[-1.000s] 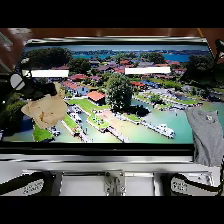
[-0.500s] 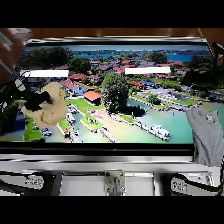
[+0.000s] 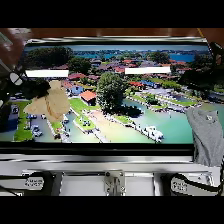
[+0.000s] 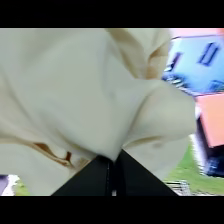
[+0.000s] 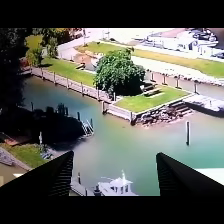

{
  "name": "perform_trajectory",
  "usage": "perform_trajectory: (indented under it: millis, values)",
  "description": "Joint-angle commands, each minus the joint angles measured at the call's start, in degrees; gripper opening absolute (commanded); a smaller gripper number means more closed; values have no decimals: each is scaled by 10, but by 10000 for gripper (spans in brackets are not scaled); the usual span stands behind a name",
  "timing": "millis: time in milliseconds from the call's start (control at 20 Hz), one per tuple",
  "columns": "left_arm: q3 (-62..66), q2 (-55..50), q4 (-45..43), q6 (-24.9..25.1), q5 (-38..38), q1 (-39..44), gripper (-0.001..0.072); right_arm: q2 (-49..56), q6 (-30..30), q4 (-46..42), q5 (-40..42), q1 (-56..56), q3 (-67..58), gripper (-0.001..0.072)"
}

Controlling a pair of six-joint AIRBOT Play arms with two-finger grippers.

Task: Fold the shirts.

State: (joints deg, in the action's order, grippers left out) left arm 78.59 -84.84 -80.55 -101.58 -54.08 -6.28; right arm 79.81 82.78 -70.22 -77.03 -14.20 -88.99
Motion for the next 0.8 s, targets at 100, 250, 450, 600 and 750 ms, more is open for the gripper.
perform_trajectory:
  millis: [100, 250, 450, 600, 750]
  values:
    - [85, 219, 7, 26, 31, 151, 37, -17, -17, 68, -12, 0, -14, 631]
    - [85, 305, 6, -24, 71, 288, 37, -74, -23, 141, -1, 0, -43, 632]
    - [61, 286, 5, -62, 84, 417, 37, -151, -23, 117, -30, 0, -70, 632]
    - [-4, 225, 5, -75, 108, 478, 37, -171, -23, 54, -162, 0, -68, 631]
    - [-65, 148, 6, -109, 108, 488, 38, -171, -22, 30, -221, 0, -12, 632]
